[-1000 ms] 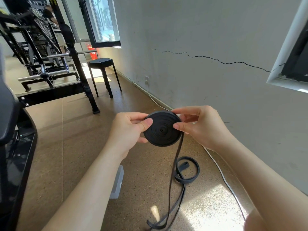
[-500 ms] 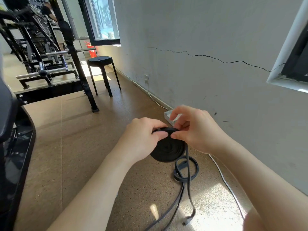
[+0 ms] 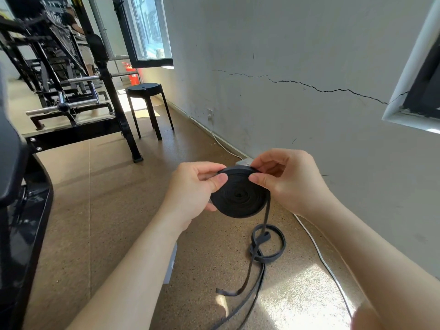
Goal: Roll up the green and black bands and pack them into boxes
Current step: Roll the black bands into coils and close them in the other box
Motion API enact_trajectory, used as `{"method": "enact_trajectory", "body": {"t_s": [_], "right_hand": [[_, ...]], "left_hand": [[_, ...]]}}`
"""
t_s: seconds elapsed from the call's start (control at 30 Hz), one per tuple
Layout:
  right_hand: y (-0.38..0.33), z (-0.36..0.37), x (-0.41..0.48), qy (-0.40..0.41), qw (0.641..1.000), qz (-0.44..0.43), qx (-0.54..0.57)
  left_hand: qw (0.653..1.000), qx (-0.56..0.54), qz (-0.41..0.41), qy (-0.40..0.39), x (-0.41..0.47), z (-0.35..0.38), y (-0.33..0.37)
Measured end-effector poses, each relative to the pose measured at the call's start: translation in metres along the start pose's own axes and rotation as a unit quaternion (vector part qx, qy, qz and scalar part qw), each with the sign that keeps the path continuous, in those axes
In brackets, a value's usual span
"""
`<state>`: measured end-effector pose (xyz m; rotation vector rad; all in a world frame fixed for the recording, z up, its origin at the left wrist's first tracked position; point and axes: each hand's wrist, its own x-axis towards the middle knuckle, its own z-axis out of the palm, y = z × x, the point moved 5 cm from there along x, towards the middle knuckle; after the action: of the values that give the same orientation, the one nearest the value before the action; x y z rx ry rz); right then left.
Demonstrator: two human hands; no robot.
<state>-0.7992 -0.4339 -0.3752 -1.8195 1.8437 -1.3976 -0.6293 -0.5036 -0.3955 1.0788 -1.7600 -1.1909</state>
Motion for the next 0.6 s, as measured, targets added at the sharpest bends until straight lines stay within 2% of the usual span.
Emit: {"method": "enact_trajectory", "body": {"t_s": [0.1, 0.23, 0.33, 0.37, 0.43, 0.5, 0.6], "right_hand": [[-0.002, 0.0, -0.002, -0.003, 1.0, -0.017, 0.002], [0.004, 0.003, -0.002, -0.04, 0.999, 0.009, 0.023], [0.001, 0.0, -0.003, -0.025, 1.0, 0.008, 0.01], [0.0, 0.0, -0.003, -0.029, 1.0, 0.009, 0.0], [-0.004, 0.002, -0.004, -0.051, 0.998, 0.008, -0.035], [-0.008, 0.006, -0.005, -0.071, 0.995, -0.01, -0.071], [-0.013, 0.011, -0.006, -0.088, 0.99, -0.037, -0.101]], "left_hand": [[0.999, -0.037, -0.014, -0.001, -0.001, -0.002, 0.001], [0.994, -0.1, -0.043, 0.011, -0.001, -0.005, -0.003], [0.992, -0.097, -0.067, -0.035, 0.0, -0.002, -0.007], [0.995, -0.068, -0.059, -0.043, 0.001, -0.002, -0.007], [0.997, 0.071, 0.024, -0.021, 0.002, -0.007, 0.001], [0.973, 0.2, 0.117, -0.008, -0.005, -0.004, 0.016], [0.956, 0.25, 0.148, -0.033, -0.012, 0.007, 0.021]]}}
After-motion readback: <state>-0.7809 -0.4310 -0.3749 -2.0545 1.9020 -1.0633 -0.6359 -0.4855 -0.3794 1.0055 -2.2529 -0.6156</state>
